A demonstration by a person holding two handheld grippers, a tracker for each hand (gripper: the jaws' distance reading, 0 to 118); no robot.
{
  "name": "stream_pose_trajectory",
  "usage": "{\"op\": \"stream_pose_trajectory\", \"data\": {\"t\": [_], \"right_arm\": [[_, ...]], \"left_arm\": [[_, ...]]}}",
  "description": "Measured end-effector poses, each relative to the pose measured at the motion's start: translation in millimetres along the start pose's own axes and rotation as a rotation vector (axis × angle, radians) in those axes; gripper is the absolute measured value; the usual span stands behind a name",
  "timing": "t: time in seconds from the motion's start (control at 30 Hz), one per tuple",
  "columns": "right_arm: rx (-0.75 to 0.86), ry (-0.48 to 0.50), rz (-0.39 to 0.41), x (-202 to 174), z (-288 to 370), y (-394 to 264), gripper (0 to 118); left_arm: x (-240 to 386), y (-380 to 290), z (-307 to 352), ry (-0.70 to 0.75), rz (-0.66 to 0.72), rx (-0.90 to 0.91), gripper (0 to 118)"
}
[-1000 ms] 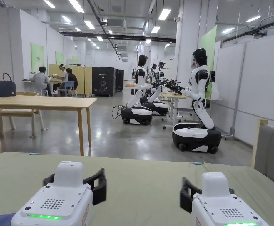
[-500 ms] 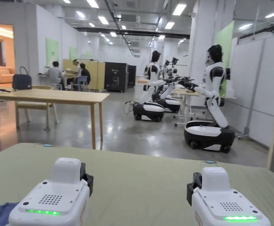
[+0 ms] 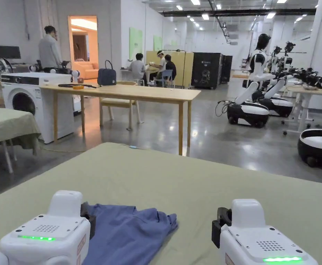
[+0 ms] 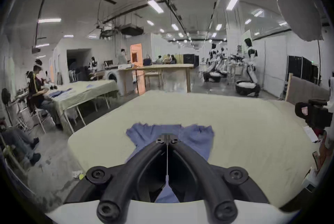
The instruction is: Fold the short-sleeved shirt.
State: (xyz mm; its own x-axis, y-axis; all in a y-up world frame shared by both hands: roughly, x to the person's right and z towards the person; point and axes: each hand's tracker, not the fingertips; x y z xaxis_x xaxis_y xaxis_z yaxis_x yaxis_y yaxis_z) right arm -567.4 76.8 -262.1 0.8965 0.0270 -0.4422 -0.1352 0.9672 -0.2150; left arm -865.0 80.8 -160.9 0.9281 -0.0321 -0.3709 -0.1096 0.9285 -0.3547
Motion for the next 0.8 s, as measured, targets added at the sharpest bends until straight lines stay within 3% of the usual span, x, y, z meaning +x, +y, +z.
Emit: {"op": "stream_pose_trajectory", "data": {"t": [0.07, 0.1, 0.13, 0.17, 0.2, 0.23, 0.3, 0.57, 0.67, 0.7, 0.77, 0.8], "right_arm": [[-0.003, -0.001, 0.006, 0.0, -8.0, -4.0, 2], [-0.006, 0.003, 0.009, 0.6, -11.7, -5.2, 2], [-0.010, 0.007, 0.012, 0.3, -15.3, -5.5, 2], [-0.018, 0.007, 0.016, 0.3, -20.4, -6.2, 2], [-0.025, 0.005, 0.022, 1.0, -25.0, -7.2, 2], [-0.029, 0.002, 0.025, 2.0, -29.4, -8.3, 2], [-0.036, 0.000, 0.024, 2.9, -37.3, -9.8, 2], [-0.098, -0.017, 0.056, 10.8, -68.6, -28.3, 2], [-0.140, -0.052, 0.058, 22.8, -80.8, -34.4, 2], [-0.146, -0.063, 0.059, 27.2, -83.3, -36.1, 2], [-0.154, -0.076, 0.057, 35.8, -85.3, -38.2, 2], [-0.155, -0.077, 0.058, 39.9, -85.7, -38.3, 2]], "left_arm": [[-5.3, -5.0, -28.8, -0.032, 0.008, -0.077, 2], [-6.6, -6.4, -45.1, -0.053, -0.005, -0.111, 11], [-7.7, -8.2, -61.0, -0.068, -0.018, -0.143, 42], [-5.4, -11.3, -75.3, -0.081, -0.036, -0.204, 87], [-4.8, -15.0, -96.4, -0.090, -0.029, -0.264, 118], [-2.3, -15.1, -117.6, -0.134, -0.040, -0.192, 117], [-0.8, -24.2, -162.2, -0.103, -0.003, -0.358, 118], [40.0, -53.5, -319.2, -0.151, 0.008, -0.507, 117], [49.9, -82.1, -361.5, -0.149, 0.014, -0.779, 113], [50.9, -84.1, -351.4, -0.156, -0.032, -0.666, 110], [51.4, -75.1, -341.9, -0.173, -0.003, -0.634, 106], [50.1, -71.4, -336.0, -0.184, -0.012, -0.574, 91]]}}
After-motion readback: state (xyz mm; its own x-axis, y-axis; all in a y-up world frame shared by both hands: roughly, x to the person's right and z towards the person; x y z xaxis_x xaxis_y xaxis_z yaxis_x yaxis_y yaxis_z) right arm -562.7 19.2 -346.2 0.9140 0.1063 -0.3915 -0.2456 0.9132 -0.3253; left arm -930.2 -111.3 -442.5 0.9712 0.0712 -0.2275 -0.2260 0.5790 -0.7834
